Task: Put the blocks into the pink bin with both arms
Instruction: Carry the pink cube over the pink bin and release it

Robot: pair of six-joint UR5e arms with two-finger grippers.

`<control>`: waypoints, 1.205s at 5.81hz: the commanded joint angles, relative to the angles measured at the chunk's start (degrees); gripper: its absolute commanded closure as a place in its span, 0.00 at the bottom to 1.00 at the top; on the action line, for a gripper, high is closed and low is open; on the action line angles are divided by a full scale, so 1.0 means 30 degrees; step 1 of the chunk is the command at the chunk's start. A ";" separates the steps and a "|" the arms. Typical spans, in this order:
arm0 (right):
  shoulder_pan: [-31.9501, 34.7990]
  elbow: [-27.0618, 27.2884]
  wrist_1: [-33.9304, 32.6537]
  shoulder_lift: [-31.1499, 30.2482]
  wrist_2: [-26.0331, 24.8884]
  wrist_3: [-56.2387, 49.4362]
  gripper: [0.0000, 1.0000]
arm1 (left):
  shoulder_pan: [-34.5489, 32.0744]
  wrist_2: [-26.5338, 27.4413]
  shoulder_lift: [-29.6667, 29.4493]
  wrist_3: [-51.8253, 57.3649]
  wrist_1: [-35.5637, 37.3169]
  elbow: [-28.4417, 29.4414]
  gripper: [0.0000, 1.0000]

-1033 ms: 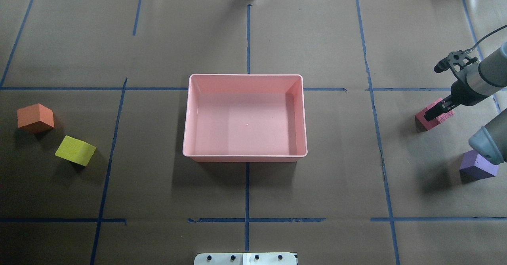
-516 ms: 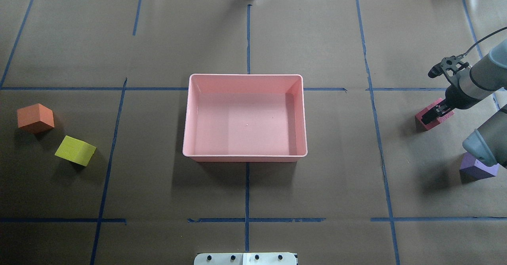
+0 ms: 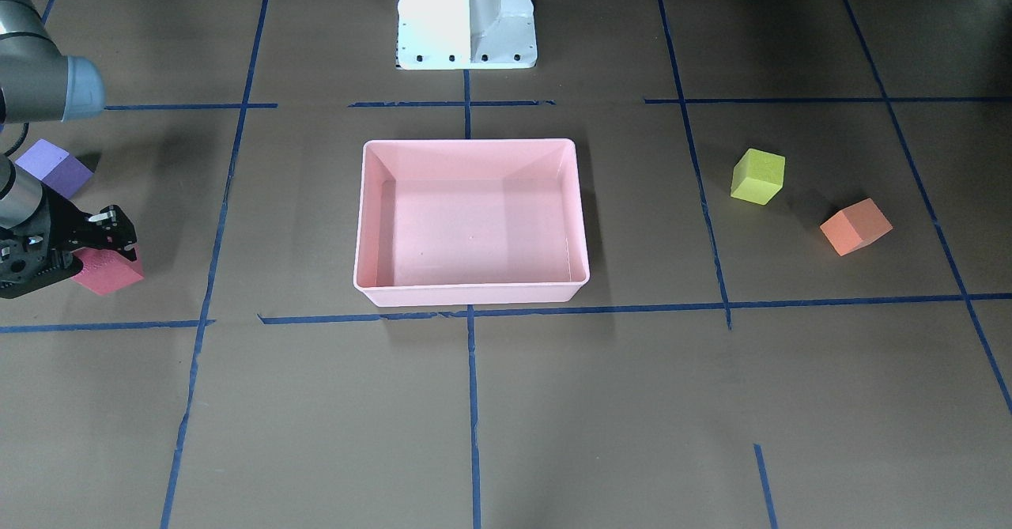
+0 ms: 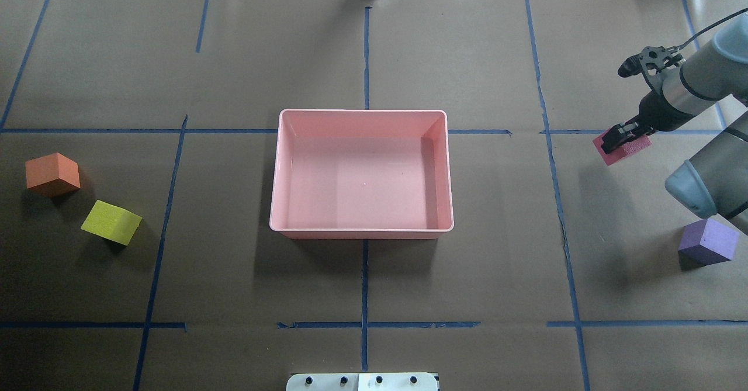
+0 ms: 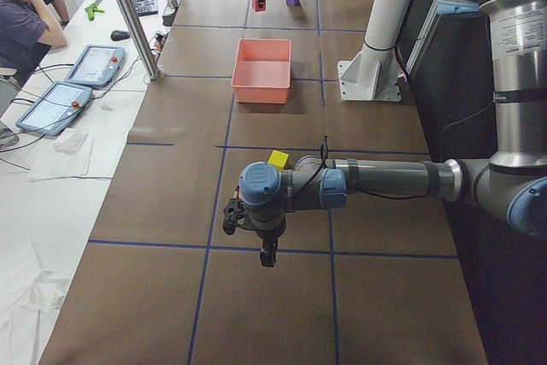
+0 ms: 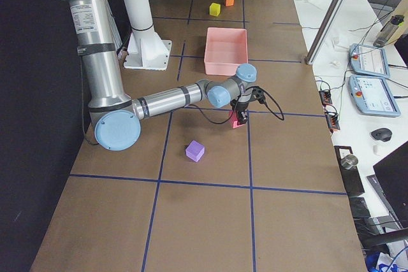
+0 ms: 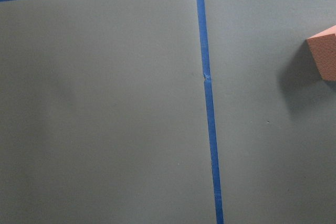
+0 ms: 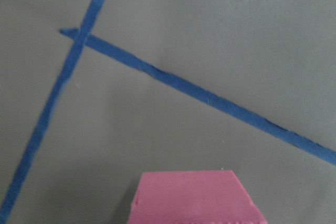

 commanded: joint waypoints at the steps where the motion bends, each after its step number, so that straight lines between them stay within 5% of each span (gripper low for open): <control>1: -0.1233 0.2332 -0.3955 0.3168 -0.0047 0.5614 0.68 | 0.0020 0.0116 0.0027 0.0000 0.0021 -0.0358 0.00; 2: -0.2462 0.2780 -0.5571 0.5158 -0.0338 0.8691 0.67 | 0.0078 0.0002 0.0027 -0.0029 -0.0008 -0.0417 0.00; 5: -0.7903 0.2610 -0.6201 0.8979 -0.5036 1.6349 0.63 | 0.0167 -0.0029 -0.1203 -0.0088 -0.1903 -0.0564 0.00; 6: -0.9026 0.2435 -0.6203 0.9219 -0.6102 1.7239 0.50 | 0.0167 -0.0029 -0.1203 -0.0117 -0.2812 -0.0477 0.00; 7: -0.9211 0.2404 -0.6203 0.9221 -0.6257 1.7393 0.01 | 0.0196 -0.0029 -0.1290 -0.0059 -0.2879 -0.0418 0.00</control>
